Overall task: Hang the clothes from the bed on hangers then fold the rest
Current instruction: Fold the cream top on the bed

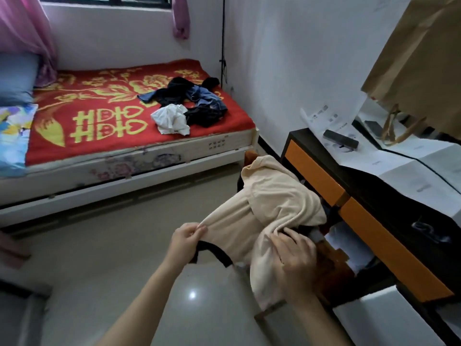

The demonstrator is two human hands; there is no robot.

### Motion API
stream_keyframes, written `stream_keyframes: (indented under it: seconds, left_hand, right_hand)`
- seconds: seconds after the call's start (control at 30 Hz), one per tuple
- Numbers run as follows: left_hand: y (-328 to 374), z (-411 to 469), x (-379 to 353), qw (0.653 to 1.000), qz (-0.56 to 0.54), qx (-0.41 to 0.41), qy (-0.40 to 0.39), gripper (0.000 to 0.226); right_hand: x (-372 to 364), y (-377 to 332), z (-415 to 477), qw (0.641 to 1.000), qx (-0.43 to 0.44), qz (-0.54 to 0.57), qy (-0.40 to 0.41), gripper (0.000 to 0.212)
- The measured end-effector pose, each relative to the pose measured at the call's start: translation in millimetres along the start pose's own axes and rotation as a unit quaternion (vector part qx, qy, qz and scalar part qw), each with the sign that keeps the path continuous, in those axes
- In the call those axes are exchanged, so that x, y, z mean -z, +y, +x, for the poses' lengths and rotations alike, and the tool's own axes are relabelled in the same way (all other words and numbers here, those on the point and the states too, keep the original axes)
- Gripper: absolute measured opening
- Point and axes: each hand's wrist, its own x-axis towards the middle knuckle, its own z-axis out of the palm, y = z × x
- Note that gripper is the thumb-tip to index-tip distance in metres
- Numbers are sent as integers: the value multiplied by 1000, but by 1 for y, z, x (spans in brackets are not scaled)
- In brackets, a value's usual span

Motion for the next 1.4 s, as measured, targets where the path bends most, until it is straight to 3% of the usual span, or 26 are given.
stream_keyframes:
  seconds: [0.17,0.37,0.5,0.63,0.73,0.8,0.9,0.97,1.1,1.3,1.4]
  left_hand:
    - [1,-1,16,997,-70,17,39,35]
    - [-24,1,47,992,-84,25,86,32]
    - [-50,8,103,986,-100,41,130,28]
    - [-82,16,197,983,-49,46,173,21]
    - [-96,21,283,978,1,46,204,17]
    - [-106,25,334,978,40,51,196,19]
    - [-118,35,399,970,122,59,203,31]
    - [-122,43,430,962,142,58,226,36]
    - [-128,67,476,947,148,70,275,30]
    - [-142,143,509,929,231,120,265,16]
    - [-140,198,516,930,219,126,268,13]
  right_hand:
    - [-19,-18,3,999,-5,41,-2,13]
    - [-37,-48,-10,994,48,89,-51,23]
    - [-55,-97,-1,981,106,146,-70,45]
    - [-80,-167,24,963,118,232,-66,35]
    - [-110,-224,54,944,56,311,-98,32]
    - [-143,-251,73,928,-52,335,-154,15]
    - [-199,-281,102,844,-257,395,-256,18]
    - [-236,-292,119,803,-335,411,-271,16]
    - [-290,-311,157,784,-376,416,-267,16]
    - [-376,-313,214,769,-377,423,-295,16]
    - [-433,-310,247,769,-372,426,-299,17]
